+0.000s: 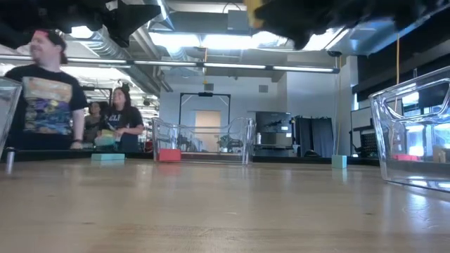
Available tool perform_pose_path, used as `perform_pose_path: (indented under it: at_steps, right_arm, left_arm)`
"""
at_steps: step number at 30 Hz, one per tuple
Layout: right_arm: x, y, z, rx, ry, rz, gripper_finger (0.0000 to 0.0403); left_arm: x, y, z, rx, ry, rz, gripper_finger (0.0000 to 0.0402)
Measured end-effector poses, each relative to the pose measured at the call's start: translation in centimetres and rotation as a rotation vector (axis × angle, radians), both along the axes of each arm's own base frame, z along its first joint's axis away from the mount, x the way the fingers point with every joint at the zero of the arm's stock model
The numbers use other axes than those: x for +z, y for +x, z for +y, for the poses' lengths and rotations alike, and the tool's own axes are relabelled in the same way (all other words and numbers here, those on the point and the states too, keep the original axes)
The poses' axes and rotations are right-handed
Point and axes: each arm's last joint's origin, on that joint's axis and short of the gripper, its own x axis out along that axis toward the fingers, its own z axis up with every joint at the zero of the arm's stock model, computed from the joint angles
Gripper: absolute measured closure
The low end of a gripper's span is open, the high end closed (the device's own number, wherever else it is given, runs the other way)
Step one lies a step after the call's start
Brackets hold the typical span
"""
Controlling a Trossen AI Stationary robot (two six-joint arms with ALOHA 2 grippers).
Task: Sort & place blocks by color
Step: Put the top right yellow block into the bottom left transparent bin
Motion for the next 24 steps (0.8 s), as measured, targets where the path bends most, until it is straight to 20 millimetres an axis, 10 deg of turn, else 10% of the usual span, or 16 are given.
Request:
perform_pose_path:
  at_steps: [10,24]
  right_arm:
    - [-3.0,4.5,-0.3,-0.054,-0.077,-0.004,0.0278]
    - [-1.9,6.5,0.1,-0.041,-0.109,-0.051,0.0278]
  left_arm:
    - [0.7,3.4,0.4,0.164,-0.062,0.176,0.0144]
    - [1.0,5.2,-1.0,0.094,-0.102,0.105,0.0144]
